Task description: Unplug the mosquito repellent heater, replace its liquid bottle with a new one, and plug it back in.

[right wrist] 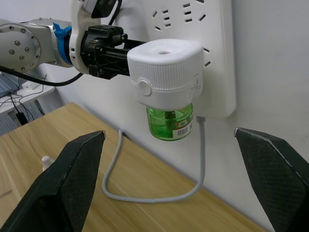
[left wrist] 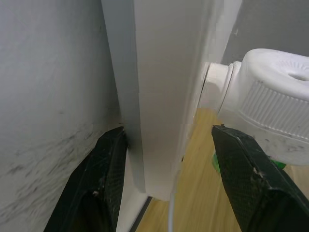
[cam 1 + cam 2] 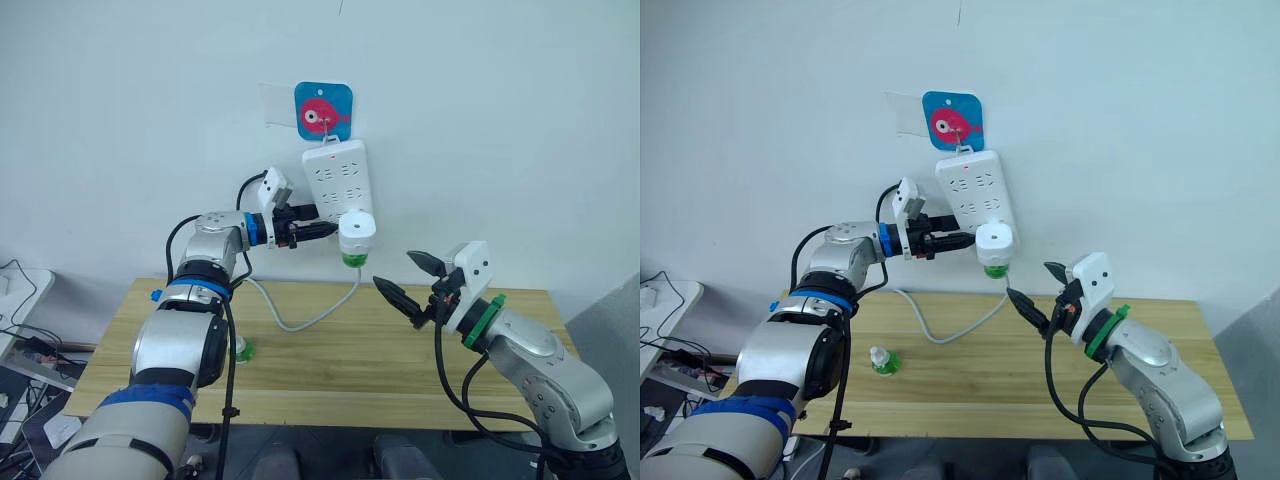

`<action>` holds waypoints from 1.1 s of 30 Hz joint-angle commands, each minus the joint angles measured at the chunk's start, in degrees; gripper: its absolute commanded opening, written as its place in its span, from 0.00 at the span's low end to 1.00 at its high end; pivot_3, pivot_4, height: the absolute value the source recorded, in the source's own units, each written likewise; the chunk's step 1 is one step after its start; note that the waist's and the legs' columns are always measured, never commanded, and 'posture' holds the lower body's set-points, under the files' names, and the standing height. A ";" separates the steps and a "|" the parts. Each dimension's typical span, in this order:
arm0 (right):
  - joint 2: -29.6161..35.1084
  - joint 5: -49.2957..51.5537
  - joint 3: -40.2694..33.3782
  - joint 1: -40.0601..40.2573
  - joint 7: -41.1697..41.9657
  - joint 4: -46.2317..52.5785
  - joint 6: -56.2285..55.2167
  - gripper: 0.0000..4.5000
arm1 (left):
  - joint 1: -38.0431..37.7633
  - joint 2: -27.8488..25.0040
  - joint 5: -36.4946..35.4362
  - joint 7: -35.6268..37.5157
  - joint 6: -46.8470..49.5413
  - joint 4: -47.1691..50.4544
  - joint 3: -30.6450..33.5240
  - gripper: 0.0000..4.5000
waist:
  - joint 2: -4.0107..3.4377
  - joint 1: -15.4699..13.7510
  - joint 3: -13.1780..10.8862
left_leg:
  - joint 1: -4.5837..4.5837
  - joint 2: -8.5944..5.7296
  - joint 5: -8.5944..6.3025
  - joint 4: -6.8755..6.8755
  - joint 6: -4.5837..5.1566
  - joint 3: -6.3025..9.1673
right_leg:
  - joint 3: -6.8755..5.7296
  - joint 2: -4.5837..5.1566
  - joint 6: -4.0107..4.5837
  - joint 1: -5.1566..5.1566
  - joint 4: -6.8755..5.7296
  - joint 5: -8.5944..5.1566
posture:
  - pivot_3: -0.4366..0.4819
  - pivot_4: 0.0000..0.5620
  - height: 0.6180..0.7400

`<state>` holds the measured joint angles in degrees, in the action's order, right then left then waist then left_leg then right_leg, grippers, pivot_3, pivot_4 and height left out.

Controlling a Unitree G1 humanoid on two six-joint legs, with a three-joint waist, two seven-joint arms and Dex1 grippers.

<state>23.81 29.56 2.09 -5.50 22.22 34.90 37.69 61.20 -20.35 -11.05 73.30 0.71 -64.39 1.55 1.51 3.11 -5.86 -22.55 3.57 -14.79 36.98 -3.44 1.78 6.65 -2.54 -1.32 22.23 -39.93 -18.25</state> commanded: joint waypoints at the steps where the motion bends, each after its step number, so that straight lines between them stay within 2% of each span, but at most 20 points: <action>1: 0.05 1.28 -1.79 -0.17 -0.13 2.37 0.32 1.00 | 2.62 0.30 -0.05 3.00 -0.41 -0.13 0.54 0.63 | -0.04 0.01 -0.24 | -0.02 0.00 0.00 0.00 0.00 0.05 | -0.04 0.00 0.00 0.00 0.00 0.00 | 0.42 0.22 1.00; 11: -0.68 2.90 -2.75 -1.21 -0.58 2.68 2.09 1.00 | 3.44 0.50 -0.87 7.42 2.55 1.30 1.18 0.63 | -0.07 -0.01 -1.12 | -0.28 0.00 0.01 0.09 -0.01 0.62 | -0.59 0.00 0.01 0.00 -0.01 -0.01 | 0.43 0.24 1.00; 14: -1.81 4.15 -3.27 -0.90 -1.57 3.20 3.07 1.00 | 3.07 0.46 -1.44 8.18 3.93 2.20 1.59 0.52 | -0.13 -0.04 -1.25 | -0.36 0.00 0.01 0.08 -0.01 0.90 | -0.85 0.00 0.06 -0.01 -0.02 -0.03 | 0.43 0.24 1.00; 17: -2.86 5.68 -3.52 -0.58 -3.02 4.71 4.44 1.00 | 2.85 0.49 -1.73 8.00 5.09 2.80 2.19 0.31 | -0.26 -0.07 -1.49 | -0.38 0.00 0.02 0.08 -0.01 1.02 | -0.97 0.00 0.08 -0.04 -0.03 -0.04 | 0.43 0.25 1.00; 18: -3.13 6.05 -3.45 -0.57 -3.56 5.35 4.97 1.00 | 2.82 0.55 -1.79 7.78 5.40 2.96 2.40 0.28 | -0.27 -0.08 -1.60 | -0.38 0.00 0.02 0.08 -0.01 1.04 | -0.99 0.01 0.08 -0.04 -0.04 -0.04 | 0.43 0.26 1.00; 25: -4.96 6.41 -1.59 -2.64 -9.72 9.48 10.12 1.00 | 2.21 1.22 -1.59 5.86 5.46 3.72 2.58 0.29 | -0.37 -0.07 -1.87 | -0.38 0.00 0.04 0.13 -0.03 1.13 | -1.06 0.01 0.09 -0.07 -0.11 -0.04 | 0.41 0.29 1.00; 33: -11.52 1.82 2.25 -10.56 -22.55 11.01 18.77 1.00 | 0.71 1.88 -1.54 5.11 5.48 5.12 3.08 0.29 | -0.45 -0.06 -2.36 | -0.38 -0.01 0.05 0.18 -0.04 1.17 | -1.10 0.02 0.09 -0.09 -0.14 -0.04 | 0.40 0.31 1.00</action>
<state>12.97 32.19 4.09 -14.46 1.64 43.60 55.59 61.74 -18.92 -11.57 79.48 5.80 -60.73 4.04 1.06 3.05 -8.22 -22.93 3.57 -14.73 37.16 -3.49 2.95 5.56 -2.52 -1.23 22.14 -40.07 -18.28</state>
